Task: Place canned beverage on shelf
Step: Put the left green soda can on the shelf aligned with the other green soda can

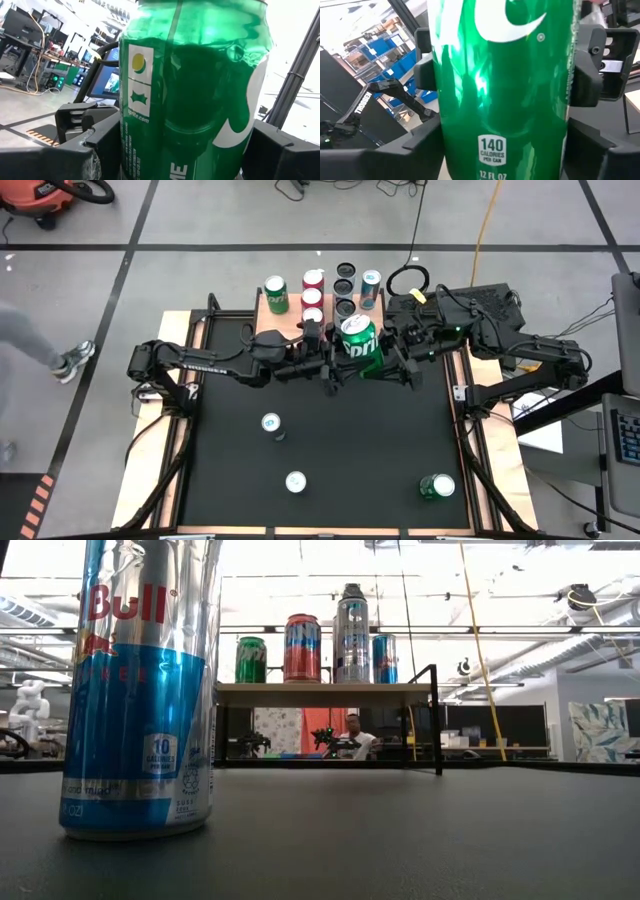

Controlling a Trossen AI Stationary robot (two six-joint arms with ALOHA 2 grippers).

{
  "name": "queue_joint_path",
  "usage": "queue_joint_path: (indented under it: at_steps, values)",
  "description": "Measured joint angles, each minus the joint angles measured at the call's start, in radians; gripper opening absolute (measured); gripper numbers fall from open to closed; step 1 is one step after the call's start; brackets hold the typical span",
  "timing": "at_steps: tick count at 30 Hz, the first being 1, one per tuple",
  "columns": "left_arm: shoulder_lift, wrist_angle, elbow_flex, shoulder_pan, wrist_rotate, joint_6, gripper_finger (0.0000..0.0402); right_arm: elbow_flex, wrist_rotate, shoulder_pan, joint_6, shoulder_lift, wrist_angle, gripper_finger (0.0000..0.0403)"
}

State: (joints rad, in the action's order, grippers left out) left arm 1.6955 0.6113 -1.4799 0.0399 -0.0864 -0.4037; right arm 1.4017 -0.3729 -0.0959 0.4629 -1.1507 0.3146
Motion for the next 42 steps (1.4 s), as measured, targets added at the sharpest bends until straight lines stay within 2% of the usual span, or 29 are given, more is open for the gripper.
queue_joint_path:
  at_steps: [3, 9, 22, 29, 42]
  values:
    - [0.000, -0.003, 0.000, 0.000, 0.005, -0.001, 0.0293, 0.000, 0.001, 0.000, -0.002, 0.000, 0.002, 0.0283]
    - [0.000, -0.015, -0.001, 0.000, 0.011, -0.008, 0.0297, 0.000, 0.001, 0.000, -0.004, 0.000, 0.004, 0.0287]
    - [0.000, 0.001, -0.002, 0.000, -0.017, -0.089, 0.0396, 0.000, 0.002, 0.000, -0.007, -0.001, 0.004, 0.0288]
    - [-0.015, 0.012, -0.002, -0.006, -0.032, -0.088, 0.0399, 0.000, 0.002, 0.000, -0.007, 0.000, 0.002, 0.0288]
    - [-0.161, -0.134, -0.002, -0.031, -0.022, -0.089, 0.0400, 0.000, 0.009, 0.000, -0.038, 0.024, -0.010, 0.0288]
